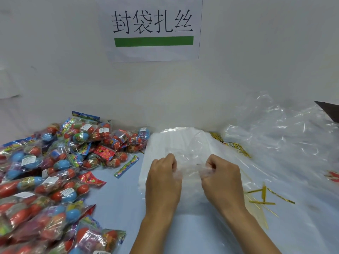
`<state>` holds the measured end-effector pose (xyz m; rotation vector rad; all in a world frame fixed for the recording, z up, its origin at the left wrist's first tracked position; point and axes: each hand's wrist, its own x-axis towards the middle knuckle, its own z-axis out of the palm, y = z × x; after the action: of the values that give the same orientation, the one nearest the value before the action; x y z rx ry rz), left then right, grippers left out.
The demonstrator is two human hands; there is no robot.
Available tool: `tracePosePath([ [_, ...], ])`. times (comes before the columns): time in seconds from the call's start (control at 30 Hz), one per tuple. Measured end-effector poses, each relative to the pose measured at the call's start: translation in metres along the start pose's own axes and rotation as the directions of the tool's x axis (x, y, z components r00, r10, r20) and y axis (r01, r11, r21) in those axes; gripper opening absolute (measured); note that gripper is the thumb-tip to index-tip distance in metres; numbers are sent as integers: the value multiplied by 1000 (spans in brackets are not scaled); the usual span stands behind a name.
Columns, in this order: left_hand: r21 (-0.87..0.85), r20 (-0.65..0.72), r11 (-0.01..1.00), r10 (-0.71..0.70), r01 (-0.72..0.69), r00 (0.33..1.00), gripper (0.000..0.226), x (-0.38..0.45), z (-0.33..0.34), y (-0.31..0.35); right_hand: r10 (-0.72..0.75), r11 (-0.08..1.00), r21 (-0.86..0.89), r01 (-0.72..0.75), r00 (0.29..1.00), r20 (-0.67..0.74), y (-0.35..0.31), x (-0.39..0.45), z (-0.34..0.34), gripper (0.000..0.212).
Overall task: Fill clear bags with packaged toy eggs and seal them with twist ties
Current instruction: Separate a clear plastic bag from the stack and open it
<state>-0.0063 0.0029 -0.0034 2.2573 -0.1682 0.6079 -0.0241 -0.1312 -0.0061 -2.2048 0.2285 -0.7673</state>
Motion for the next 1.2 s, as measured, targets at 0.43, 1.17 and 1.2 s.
tracePosePath([
  [0.43, -318, -72, 861, -439, 397, 895, 23, 11, -6, -7, 95, 983, 172, -69, 984, -150, 8, 9, -7, 34],
  [1.17, -573, 487, 753, -4, 323, 874, 104, 15, -34, -20, 350, 801, 509, -315, 936, 30, 31, 26, -17, 31],
  [1.2, -525, 514, 783, -21, 334, 858, 105, 18, -39, -25, 407, 777, 534, -333, 913, -23, 35, 29, -19, 29],
])
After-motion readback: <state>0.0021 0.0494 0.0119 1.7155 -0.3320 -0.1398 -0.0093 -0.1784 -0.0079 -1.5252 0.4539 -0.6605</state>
